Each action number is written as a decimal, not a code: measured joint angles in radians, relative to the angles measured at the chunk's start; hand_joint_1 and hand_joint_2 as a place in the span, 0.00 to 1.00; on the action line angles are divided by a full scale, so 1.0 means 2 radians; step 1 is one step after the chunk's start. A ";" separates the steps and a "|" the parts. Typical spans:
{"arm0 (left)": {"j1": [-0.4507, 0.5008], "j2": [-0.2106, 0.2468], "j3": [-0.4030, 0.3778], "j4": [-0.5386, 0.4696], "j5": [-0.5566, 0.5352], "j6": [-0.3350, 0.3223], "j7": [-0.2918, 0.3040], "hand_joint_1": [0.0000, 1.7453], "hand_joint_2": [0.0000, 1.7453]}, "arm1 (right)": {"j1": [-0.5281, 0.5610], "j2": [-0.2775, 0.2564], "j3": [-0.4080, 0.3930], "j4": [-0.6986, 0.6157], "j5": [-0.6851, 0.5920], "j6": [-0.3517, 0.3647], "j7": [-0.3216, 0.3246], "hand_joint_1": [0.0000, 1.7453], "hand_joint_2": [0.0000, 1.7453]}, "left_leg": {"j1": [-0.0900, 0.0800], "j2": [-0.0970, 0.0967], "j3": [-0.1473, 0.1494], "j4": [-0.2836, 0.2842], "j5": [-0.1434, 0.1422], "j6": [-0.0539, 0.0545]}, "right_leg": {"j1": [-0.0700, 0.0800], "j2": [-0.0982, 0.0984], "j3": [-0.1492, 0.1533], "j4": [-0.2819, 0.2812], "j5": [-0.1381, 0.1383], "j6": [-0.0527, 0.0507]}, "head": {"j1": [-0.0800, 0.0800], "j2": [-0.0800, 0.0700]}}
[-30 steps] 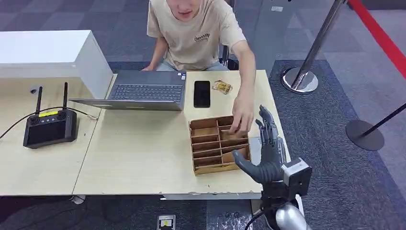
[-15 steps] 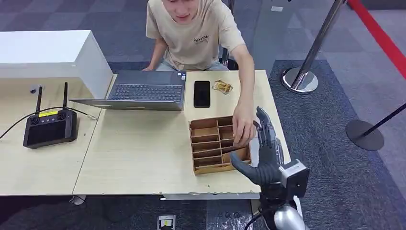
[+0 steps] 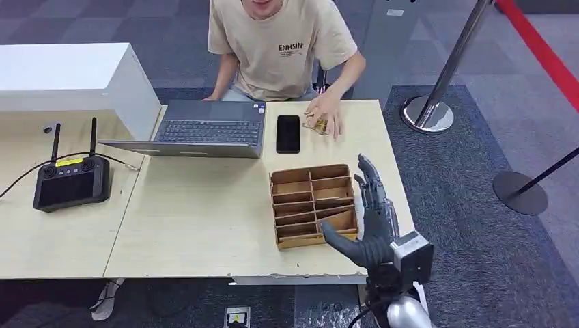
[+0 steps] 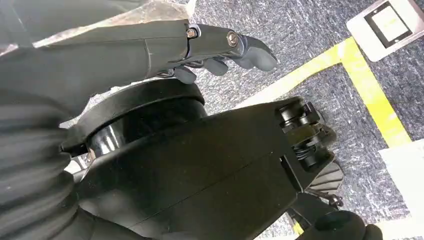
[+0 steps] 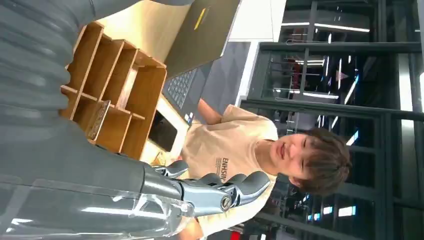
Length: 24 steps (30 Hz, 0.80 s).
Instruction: Pass the card to the sensor for recognition and then transmit it.
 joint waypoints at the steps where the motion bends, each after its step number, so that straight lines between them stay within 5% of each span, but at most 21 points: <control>1: 0.000 0.000 0.000 0.000 0.000 0.000 0.000 0.00 1.00 | 0.000 0.000 0.000 0.000 0.000 0.000 0.000 0.00 1.00 | 0.000 0.000 0.000 0.000 0.000 0.000 | 0.000 0.000 0.000 0.000 0.000 0.000 | 0.000 0.000; 14: 0.001 0.001 0.000 0.000 -0.017 0.002 0.003 0.00 1.00 | -0.016 0.008 0.011 0.000 -0.002 0.015 0.006 0.00 1.00 | 0.000 0.000 0.000 0.000 0.000 0.000 | 0.000 0.000 0.000 0.000 0.000 0.000 | 0.000 0.000; 19: 0.001 0.001 -0.005 0.000 -0.034 0.008 -0.001 0.00 1.00 | -0.077 0.006 0.031 0.013 0.133 0.059 0.069 0.00 1.00 | 0.000 0.000 0.000 0.000 0.000 0.000 | 0.000 0.001 0.000 0.000 0.000 0.000 | 0.000 0.000; 24: 0.002 0.001 -0.010 0.000 -0.040 0.006 0.002 0.00 1.00 | -0.109 0.005 0.055 0.029 0.177 0.093 0.093 0.00 1.00 | 0.000 0.000 0.000 0.000 0.000 0.000 | 0.000 0.001 0.000 0.000 0.000 0.000 | 0.000 0.000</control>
